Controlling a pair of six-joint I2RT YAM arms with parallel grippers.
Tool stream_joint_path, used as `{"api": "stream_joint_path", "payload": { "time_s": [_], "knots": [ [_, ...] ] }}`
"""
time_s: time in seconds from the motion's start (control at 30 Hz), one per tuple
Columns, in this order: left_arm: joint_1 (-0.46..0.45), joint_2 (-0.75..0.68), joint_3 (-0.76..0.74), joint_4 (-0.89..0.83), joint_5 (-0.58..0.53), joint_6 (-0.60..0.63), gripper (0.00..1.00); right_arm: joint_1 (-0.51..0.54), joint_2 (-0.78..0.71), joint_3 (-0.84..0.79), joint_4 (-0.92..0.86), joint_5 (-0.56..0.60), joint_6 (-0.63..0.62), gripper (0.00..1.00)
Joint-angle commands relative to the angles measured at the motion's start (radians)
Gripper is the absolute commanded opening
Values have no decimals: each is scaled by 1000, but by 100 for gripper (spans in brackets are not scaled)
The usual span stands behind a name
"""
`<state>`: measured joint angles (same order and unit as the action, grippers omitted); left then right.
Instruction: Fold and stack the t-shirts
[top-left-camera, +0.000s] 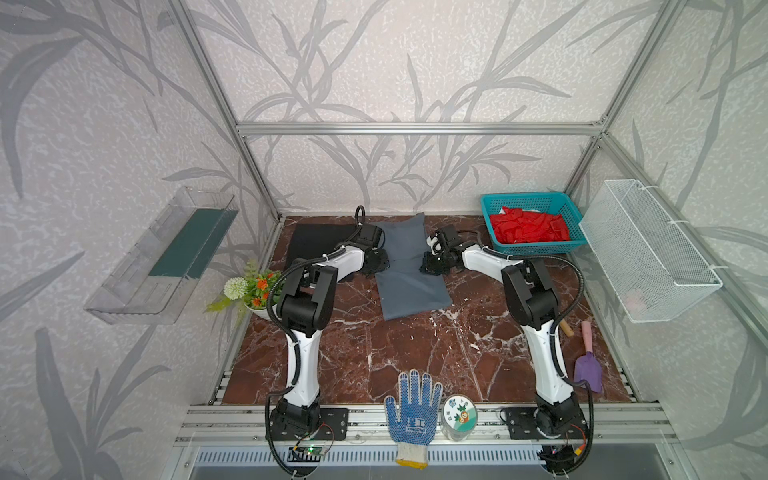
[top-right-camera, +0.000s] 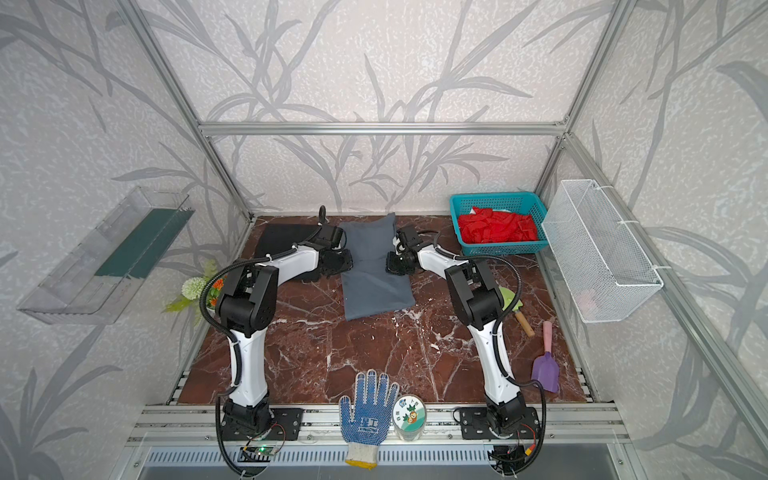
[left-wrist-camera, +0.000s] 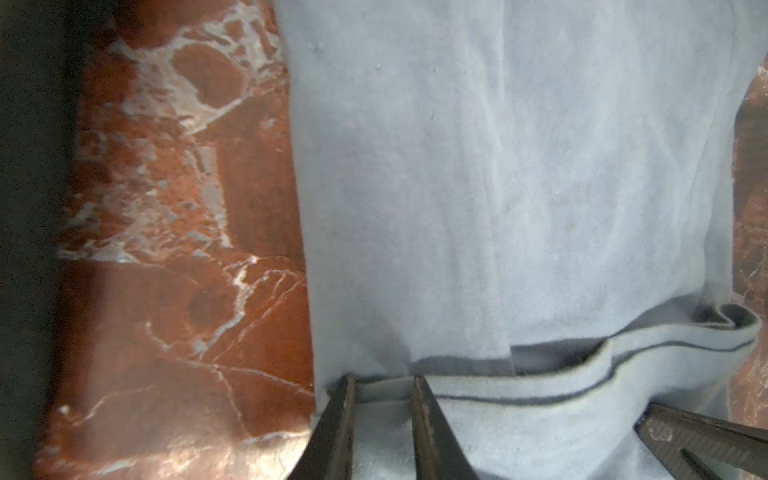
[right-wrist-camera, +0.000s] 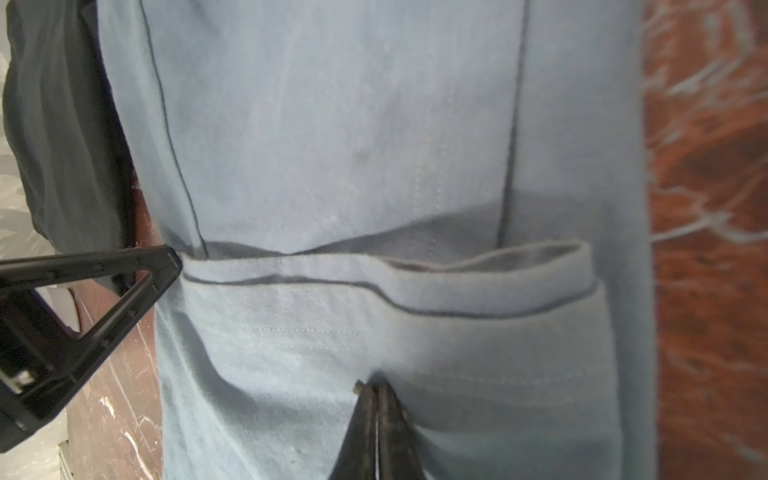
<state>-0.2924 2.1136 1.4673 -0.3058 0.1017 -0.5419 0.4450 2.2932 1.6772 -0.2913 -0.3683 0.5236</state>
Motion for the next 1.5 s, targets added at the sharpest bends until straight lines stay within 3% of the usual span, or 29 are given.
{"api": "stream_joint_path", "payload": {
  "time_s": [0.0, 0.23, 0.4, 0.57, 0.8, 0.97, 1.23, 1.47],
  "knots": [
    [12, 8, -40, -13, -31, -7, 26, -9, -7, -54, -44, 58, 7, 8],
    [17, -57, -37, -20, -52, 39, 26, -10, -102, -100, -35, 56, 9, 8],
    [-22, -175, -112, -4, -50, 57, 26, -6, -219, -188, -2, 53, 4, 10],
    [-125, -327, -290, 16, -15, -35, 27, -2, -339, -347, 26, 18, 17, 10],
    [-263, -452, -507, 84, -19, -187, 27, 6, -398, -547, 100, 7, 33, 10],
    [-273, -426, -626, 181, 18, -245, 27, 1, -419, -657, 147, 57, 39, 10],
    [-276, -492, -708, 79, -44, -257, 25, 1, -530, -766, 120, 84, 55, 9],
    [-278, -520, -730, 76, -32, -243, 25, 70, -655, -710, 40, 128, 49, 10]
  ]
}}
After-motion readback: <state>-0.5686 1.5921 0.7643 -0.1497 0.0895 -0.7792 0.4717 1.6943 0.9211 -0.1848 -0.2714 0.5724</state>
